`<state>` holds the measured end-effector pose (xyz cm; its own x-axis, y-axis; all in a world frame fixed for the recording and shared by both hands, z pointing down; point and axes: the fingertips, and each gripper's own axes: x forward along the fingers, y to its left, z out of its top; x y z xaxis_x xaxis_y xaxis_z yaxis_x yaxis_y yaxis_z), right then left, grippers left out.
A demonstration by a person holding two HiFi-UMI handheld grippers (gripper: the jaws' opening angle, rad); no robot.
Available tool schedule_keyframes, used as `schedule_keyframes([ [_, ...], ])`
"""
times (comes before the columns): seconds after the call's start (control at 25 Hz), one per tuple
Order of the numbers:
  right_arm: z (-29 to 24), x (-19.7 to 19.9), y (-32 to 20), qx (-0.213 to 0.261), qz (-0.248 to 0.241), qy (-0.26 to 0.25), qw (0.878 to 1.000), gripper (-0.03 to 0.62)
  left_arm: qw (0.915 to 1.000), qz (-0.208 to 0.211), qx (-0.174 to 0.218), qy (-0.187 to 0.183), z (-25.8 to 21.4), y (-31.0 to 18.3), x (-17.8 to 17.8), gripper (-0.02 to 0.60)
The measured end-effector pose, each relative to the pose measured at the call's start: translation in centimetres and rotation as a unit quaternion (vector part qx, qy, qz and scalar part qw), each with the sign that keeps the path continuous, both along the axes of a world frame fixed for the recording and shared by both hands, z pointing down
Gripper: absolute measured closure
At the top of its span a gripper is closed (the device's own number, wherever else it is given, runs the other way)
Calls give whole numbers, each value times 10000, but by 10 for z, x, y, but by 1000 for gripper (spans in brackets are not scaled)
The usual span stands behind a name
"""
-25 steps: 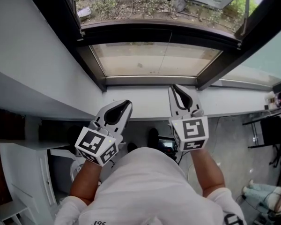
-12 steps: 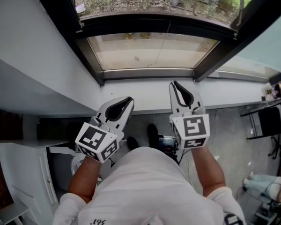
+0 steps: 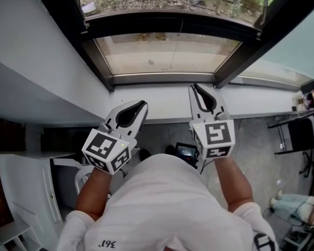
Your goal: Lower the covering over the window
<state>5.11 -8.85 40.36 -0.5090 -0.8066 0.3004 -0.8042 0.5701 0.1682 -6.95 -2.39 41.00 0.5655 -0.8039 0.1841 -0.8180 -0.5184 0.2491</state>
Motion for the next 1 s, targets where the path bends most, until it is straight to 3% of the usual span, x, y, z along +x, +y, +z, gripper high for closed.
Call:
schedule_keyframes([
  [0.56, 13, 38, -5, -160, -31, -27, 9999, 559, 9999, -60, -124, -16, 7, -6, 39, 546],
  [1.0, 13, 33, 2, -130, -303, 154, 9993, 571, 9999, -63, -122, -35, 4, -3, 48, 546],
])
